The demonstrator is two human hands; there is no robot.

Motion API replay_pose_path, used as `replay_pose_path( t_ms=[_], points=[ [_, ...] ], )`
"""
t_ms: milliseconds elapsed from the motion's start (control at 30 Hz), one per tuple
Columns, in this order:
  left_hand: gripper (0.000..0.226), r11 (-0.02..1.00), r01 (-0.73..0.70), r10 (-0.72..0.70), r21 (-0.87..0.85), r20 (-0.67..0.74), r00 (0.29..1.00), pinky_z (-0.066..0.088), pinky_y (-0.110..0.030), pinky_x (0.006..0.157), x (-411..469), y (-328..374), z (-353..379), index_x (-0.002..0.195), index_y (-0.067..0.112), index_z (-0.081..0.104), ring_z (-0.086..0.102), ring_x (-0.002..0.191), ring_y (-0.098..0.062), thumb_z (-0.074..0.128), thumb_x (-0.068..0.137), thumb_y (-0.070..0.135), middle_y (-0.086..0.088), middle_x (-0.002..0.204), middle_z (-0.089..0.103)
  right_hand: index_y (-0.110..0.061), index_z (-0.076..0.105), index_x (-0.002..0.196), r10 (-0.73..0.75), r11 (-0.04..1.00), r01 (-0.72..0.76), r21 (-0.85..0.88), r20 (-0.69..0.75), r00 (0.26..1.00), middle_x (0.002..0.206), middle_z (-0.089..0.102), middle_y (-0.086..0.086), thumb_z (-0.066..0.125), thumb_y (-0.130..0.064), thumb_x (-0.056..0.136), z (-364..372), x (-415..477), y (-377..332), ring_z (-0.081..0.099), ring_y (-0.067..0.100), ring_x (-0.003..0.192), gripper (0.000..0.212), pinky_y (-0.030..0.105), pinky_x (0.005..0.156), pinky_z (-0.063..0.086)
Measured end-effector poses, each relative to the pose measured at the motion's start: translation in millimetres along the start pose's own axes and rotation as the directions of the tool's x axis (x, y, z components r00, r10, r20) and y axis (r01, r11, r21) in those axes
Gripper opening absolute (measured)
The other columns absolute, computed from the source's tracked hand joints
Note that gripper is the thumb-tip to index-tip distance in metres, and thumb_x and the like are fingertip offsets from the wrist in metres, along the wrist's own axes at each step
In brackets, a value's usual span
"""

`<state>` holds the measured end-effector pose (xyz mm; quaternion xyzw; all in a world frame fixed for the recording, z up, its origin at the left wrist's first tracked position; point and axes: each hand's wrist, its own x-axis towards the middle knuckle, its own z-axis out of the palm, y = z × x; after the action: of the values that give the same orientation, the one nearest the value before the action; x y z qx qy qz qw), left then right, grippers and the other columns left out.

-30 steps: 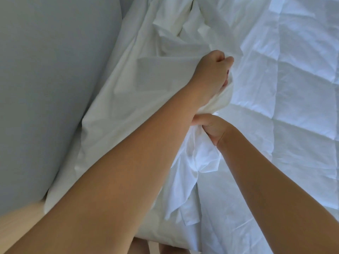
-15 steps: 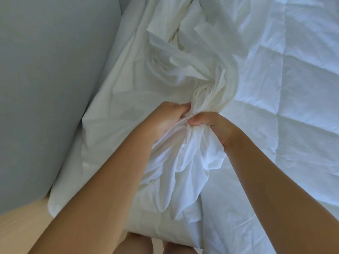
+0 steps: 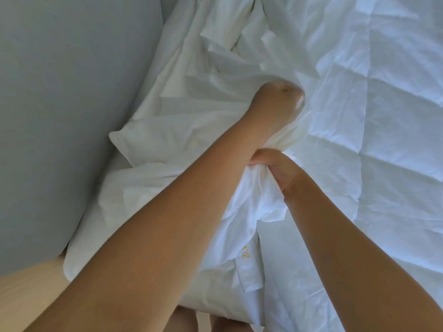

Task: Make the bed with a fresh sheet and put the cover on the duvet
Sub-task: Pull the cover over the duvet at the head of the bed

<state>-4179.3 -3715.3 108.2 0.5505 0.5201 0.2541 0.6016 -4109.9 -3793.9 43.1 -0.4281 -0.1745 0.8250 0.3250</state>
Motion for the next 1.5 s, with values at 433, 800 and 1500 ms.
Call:
replay_pose_path(
  t_ms=[433,800,1500],
  points=[
    [0.016,0.98,0.2,-0.201,-0.025,-0.183,0.962,0.038,-0.024,0.058,-16.0,-55.3,-46.5,0.073,0.001,0.062,0.048,0.065,-0.018,0.051,0.085,0.003,-0.009,0.067,0.054,-0.016,0.076,0.088,-0.001,0.997,-0.006,-0.082,-0.092,0.996,0.088,0.072,0.01,0.064,-0.011,0.066,0.1,-0.3,-4.6,0.07,0.03,0.083,0.025,0.04,0.07,0.056],
    [0.026,0.996,-0.09,0.09,-0.008,-0.04,0.995,0.034,-0.019,0.057,10.5,-16.7,-16.1,0.077,-0.003,0.056,0.042,0.063,-0.011,0.045,0.096,0.012,-0.006,0.067,0.047,-0.017,0.077,0.088,0.1,0.979,-0.119,-0.169,-0.114,0.988,0.092,0.073,0.01,0.077,-0.018,0.059,8.7,-2.5,-10.7,0.071,0.028,0.087,0.029,0.036,0.069,0.056],
    [0.02,0.968,-0.226,0.244,0.11,-0.206,0.948,0.04,-0.025,0.066,17.6,-17.0,-32.5,0.073,0.007,0.053,0.049,0.068,-0.015,0.049,0.092,0.009,-0.003,0.073,0.054,-0.013,0.076,0.093,-0.098,0.993,0.098,0.069,-0.001,0.995,0.094,0.073,0.011,0.093,-0.036,0.048,15.1,11.4,-17.4,0.07,0.027,0.091,0.053,0.038,0.077,0.056]
  ],
)
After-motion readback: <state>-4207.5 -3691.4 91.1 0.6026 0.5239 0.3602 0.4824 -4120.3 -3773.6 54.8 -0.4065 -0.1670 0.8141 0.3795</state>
